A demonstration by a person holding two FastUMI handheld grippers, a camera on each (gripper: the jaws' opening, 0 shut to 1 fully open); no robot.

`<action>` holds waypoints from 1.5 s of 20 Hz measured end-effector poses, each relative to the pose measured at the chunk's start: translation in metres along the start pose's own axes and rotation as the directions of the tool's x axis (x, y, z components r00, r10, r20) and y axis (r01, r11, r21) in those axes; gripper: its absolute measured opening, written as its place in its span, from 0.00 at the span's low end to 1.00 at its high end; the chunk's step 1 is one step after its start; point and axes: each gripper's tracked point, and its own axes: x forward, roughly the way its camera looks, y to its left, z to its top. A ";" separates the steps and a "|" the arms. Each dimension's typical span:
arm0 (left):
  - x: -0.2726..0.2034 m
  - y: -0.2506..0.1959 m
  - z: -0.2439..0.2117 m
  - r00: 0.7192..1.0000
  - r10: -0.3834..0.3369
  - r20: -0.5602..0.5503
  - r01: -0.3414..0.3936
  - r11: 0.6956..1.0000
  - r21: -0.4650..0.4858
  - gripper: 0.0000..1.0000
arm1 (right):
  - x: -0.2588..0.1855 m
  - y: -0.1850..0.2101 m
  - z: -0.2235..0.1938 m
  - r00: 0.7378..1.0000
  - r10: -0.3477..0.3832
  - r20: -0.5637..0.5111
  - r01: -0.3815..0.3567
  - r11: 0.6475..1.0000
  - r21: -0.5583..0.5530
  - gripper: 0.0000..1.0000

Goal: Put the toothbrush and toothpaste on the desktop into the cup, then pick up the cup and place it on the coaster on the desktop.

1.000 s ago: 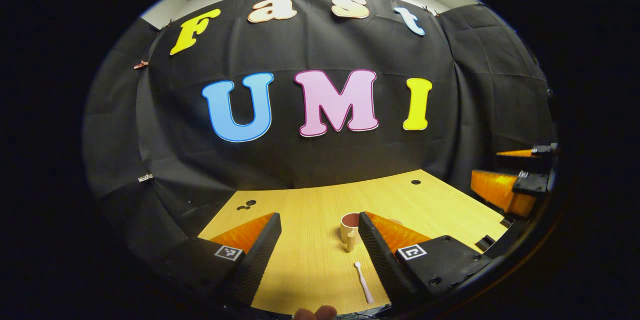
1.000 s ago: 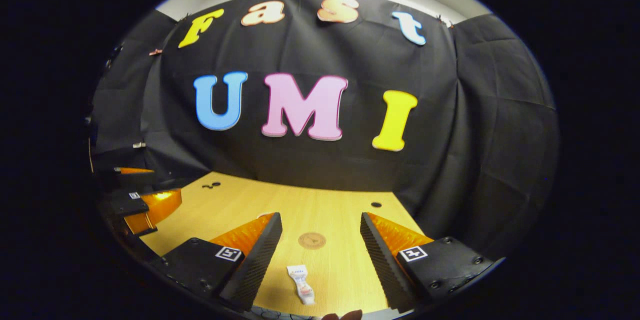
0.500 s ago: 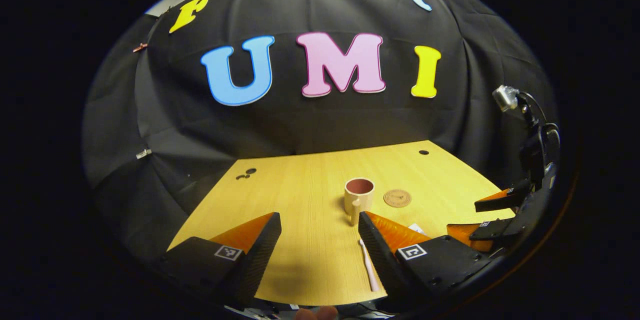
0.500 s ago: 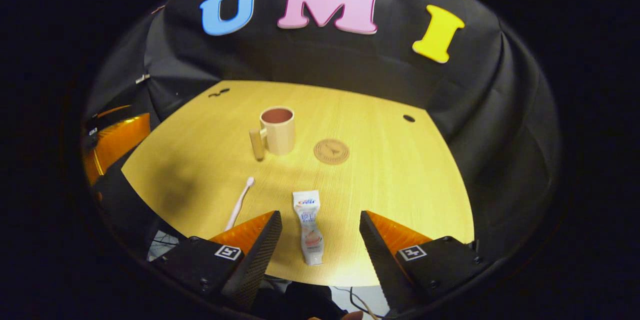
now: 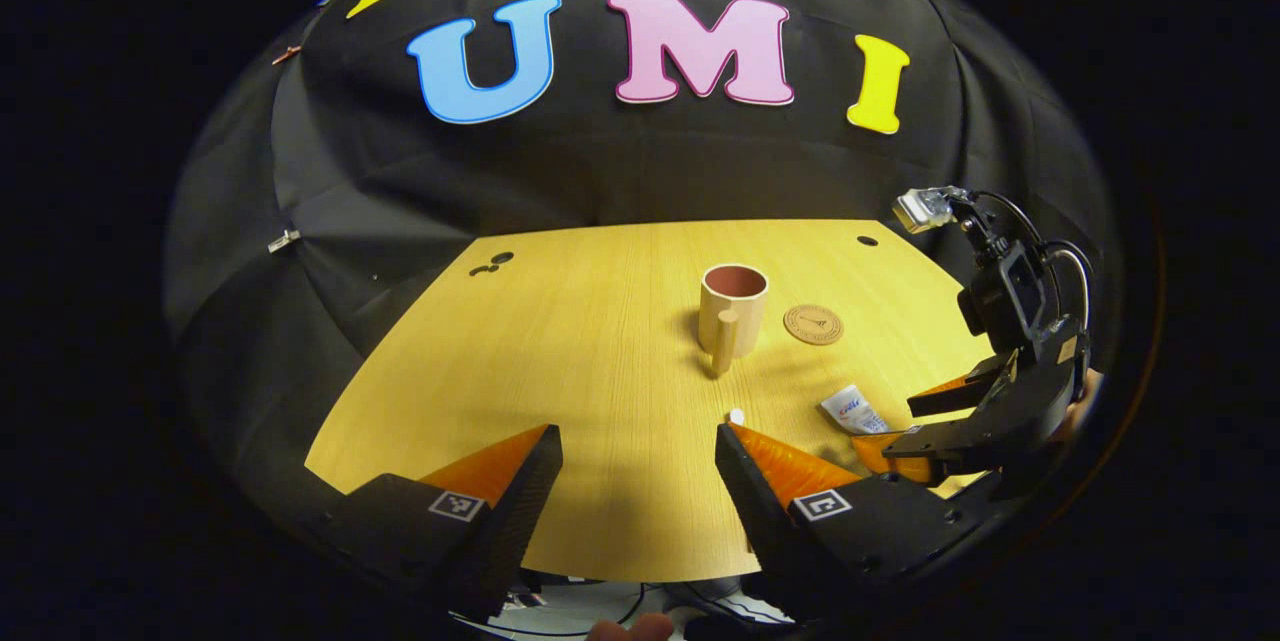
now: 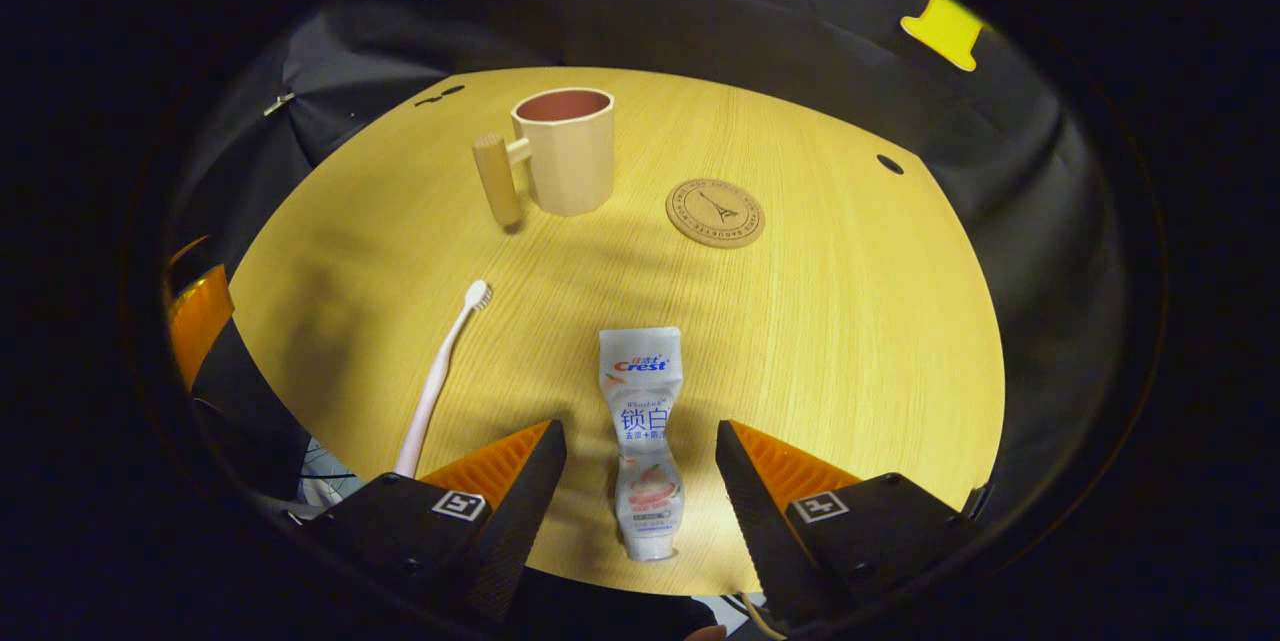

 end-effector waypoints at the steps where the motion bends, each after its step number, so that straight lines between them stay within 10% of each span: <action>1: 0.004 -0.002 -0.005 1.000 0.000 -0.013 0.000 1.000 -0.009 0.96 | 0.005 0.000 -0.003 1.000 0.003 -0.025 -0.003 1.000 -0.003 0.94; 19: 0.053 -0.058 -0.036 0.978 -0.079 -0.192 0.071 0.996 -0.048 0.83 | 0.026 0.001 -0.013 0.976 0.169 -0.137 -0.170 0.985 0.004 0.32; 25: 0.076 -0.079 -0.048 0.965 -0.085 -0.247 0.082 0.996 -0.025 0.79 | -0.003 -0.013 0.018 0.940 0.333 0.072 -0.337 0.940 0.047 0.23; 30: 0.095 -0.082 -0.066 0.949 -0.058 -0.309 0.051 0.998 -0.031 0.65 | -0.051 -0.028 0.071 0.861 0.426 0.279 -0.468 0.877 0.105 0.23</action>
